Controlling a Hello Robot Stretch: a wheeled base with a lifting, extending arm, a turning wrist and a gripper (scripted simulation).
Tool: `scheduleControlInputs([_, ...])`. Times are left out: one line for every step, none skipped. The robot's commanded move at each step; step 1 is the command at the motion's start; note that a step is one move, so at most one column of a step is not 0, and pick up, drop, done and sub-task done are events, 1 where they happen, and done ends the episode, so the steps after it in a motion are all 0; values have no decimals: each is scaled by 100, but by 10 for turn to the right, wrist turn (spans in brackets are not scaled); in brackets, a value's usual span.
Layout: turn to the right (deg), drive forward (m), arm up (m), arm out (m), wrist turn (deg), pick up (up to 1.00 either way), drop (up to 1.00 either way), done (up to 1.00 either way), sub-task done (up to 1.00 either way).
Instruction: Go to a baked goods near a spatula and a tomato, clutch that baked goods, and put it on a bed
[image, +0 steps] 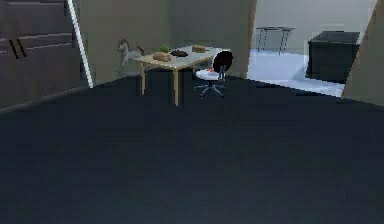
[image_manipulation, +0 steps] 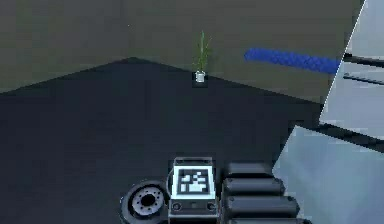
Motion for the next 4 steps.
scheduleControlInputs([-300, 0, 0, 0, 0, 0, 0, 0, 0])
scheduleControlInputs([0, 5, 0, 0, 0, 0, 0, 0, 0])
scheduleControlInputs([450, 0, 0, 0, 0, 0, 0, 0, 0])
scheduleControlInputs([60, 0, 0, 0, 0, 0, 0, 0, 0])
